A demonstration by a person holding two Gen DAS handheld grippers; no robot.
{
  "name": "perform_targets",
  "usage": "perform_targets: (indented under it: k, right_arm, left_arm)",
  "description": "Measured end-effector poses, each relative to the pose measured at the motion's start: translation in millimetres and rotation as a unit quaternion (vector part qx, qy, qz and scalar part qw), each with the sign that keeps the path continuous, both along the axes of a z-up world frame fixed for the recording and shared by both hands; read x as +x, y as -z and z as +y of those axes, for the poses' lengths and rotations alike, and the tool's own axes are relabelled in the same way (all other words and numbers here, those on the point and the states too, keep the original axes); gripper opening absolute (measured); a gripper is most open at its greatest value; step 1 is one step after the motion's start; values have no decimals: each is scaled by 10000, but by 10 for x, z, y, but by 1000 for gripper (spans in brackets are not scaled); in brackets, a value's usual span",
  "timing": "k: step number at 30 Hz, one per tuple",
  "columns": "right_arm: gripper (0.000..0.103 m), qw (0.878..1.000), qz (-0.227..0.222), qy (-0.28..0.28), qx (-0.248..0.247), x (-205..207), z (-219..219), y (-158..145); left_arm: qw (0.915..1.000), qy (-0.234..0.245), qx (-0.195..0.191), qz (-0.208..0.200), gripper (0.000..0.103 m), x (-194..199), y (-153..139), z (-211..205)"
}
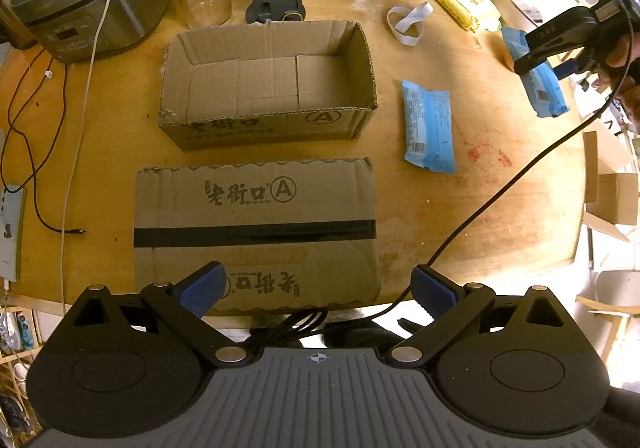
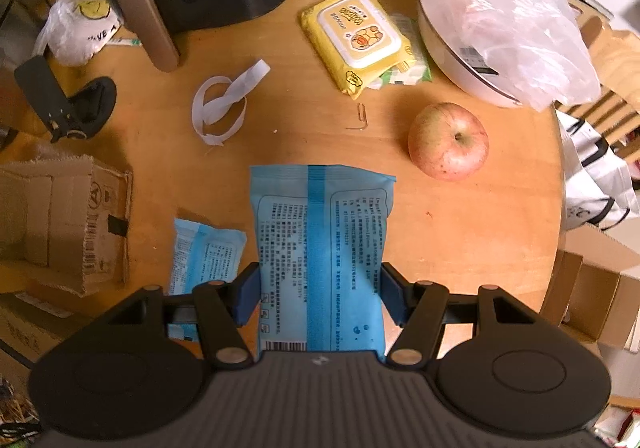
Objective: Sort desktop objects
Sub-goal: 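Lift the blue packet off the table with the right gripper, then carry the held blue packet toward the open cardboard box with the right gripper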
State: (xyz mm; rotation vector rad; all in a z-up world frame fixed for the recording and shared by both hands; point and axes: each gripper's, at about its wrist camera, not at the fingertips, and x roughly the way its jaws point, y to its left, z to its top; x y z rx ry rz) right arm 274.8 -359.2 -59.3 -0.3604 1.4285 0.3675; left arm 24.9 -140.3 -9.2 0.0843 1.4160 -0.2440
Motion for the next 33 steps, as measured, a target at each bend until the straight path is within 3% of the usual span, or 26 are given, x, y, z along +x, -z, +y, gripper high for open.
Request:
perform_targets:
  k: [33]
  right_arm:
    - [61, 9997, -76, 215, 60, -105, 203, 2]
  left_arm:
    - [10000, -24, -26, -10, 101, 9, -35, 245]
